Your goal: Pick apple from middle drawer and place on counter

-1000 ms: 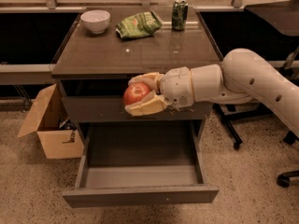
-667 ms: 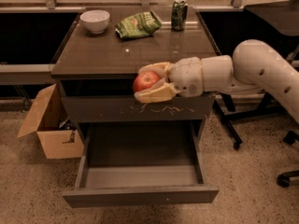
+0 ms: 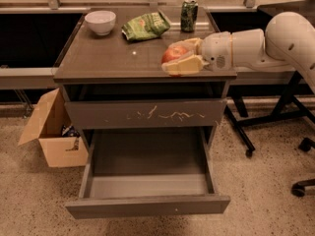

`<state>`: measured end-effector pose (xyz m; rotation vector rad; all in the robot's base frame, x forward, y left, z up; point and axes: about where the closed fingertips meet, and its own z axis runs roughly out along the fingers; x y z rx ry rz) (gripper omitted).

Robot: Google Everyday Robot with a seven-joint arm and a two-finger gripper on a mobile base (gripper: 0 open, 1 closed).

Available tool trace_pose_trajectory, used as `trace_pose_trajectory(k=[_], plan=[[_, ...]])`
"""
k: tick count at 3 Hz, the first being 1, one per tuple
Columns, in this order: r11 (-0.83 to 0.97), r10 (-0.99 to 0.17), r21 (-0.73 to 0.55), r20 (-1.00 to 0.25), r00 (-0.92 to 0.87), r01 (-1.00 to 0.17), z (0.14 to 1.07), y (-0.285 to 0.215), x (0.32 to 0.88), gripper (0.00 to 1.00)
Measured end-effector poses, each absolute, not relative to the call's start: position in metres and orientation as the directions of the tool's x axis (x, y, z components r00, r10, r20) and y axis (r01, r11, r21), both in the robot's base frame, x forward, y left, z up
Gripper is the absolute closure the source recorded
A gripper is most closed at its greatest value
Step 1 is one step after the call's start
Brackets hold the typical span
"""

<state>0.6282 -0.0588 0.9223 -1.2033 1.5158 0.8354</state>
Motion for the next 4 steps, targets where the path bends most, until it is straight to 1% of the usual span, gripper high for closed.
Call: trace_pose_trajectory(k=[1,2,4], plan=[[0.341,-0.251,0.019,-0.962,-0.111,-0.94,0.919,-0.078,0.715,1.0],[0.341,-0.251,0.019,-0.962,-0.111,-0.94,0.919,-0.078,0.715,1.0],[0.481,-0.215,0.113,-0.946,-0.241,-0.869,0.907,-0.083,0.779,1.0]])
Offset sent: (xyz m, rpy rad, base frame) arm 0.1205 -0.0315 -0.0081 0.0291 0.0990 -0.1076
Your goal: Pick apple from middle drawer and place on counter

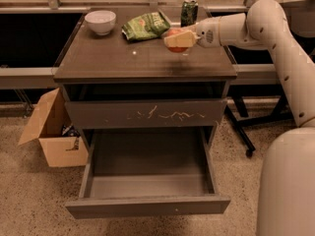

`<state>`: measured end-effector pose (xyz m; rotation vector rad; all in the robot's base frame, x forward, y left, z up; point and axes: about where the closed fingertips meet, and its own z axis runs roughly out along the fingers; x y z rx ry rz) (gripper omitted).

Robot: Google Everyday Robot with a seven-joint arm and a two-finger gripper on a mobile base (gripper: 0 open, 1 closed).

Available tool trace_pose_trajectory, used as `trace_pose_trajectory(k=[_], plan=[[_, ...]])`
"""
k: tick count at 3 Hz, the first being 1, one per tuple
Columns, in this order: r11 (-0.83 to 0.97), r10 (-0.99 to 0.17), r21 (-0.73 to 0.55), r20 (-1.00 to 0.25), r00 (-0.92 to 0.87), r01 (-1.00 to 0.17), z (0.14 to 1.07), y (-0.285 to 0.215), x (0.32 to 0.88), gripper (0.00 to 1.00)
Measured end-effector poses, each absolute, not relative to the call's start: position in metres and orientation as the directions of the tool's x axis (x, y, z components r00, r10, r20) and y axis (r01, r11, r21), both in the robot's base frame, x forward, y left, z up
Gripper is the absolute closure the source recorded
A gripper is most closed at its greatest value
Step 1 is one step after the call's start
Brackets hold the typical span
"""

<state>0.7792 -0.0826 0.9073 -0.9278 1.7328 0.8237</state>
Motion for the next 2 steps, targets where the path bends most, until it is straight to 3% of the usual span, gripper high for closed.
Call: trace_pose_trajectory(k=[2], plan=[[0.61,-0.223,0.151,-0.909,-0.351,-0.778,0.886,-0.08,0.829,1.0]])
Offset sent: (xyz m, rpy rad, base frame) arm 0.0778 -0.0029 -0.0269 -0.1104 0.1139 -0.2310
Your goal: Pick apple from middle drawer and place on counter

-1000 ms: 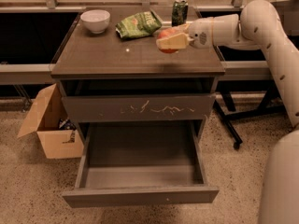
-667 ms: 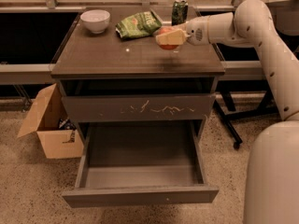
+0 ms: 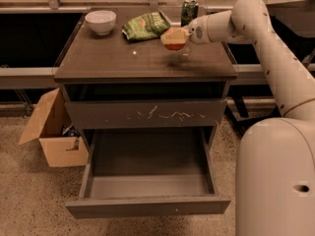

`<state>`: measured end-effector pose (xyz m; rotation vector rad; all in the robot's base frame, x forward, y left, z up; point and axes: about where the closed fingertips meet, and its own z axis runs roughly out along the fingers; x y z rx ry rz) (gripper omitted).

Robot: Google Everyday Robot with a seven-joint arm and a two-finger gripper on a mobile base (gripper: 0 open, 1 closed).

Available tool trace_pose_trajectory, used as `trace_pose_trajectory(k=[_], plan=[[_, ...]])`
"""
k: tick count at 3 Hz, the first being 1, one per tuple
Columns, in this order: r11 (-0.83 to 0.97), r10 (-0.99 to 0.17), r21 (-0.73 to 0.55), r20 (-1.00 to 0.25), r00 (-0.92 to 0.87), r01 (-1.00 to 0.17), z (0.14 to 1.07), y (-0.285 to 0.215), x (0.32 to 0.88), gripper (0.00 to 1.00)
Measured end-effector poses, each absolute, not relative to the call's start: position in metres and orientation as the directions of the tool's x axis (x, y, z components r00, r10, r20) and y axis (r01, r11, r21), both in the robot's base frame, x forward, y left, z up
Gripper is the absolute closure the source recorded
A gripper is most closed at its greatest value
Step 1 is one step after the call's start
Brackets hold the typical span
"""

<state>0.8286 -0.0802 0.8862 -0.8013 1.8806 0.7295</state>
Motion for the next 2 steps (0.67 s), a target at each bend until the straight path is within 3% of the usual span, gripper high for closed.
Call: trace_pose_trajectory(k=[2], plan=[[0.668,-0.222,0.15,-0.894,-0.388,-0.729,0.873,-0.085,0.856,0.6]])
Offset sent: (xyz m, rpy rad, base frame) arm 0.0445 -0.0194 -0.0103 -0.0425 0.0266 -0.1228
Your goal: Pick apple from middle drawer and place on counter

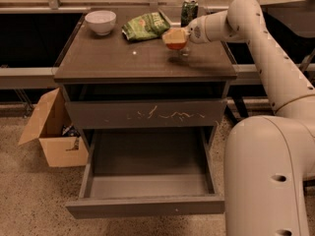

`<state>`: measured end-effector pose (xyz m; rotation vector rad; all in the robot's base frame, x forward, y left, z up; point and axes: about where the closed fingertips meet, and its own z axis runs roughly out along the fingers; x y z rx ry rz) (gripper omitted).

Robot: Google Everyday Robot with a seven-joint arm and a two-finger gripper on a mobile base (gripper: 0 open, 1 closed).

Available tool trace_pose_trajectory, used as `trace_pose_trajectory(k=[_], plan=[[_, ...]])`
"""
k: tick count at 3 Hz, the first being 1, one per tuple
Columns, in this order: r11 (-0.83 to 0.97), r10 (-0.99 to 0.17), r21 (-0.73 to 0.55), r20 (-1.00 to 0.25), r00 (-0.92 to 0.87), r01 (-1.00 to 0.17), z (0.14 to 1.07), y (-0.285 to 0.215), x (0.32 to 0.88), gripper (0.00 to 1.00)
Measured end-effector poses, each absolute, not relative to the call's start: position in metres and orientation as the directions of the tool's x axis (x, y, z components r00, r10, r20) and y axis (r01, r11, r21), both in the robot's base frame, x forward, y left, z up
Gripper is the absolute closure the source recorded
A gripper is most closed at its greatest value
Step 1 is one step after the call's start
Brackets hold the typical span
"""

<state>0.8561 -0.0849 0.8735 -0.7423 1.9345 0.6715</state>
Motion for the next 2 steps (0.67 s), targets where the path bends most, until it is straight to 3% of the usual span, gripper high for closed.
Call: trace_pose_trajectory(k=[2], plan=[[0.691,-0.225,0.145,-0.888,-0.402,-0.708,0.871,-0.0884,0.8651,0.13]])
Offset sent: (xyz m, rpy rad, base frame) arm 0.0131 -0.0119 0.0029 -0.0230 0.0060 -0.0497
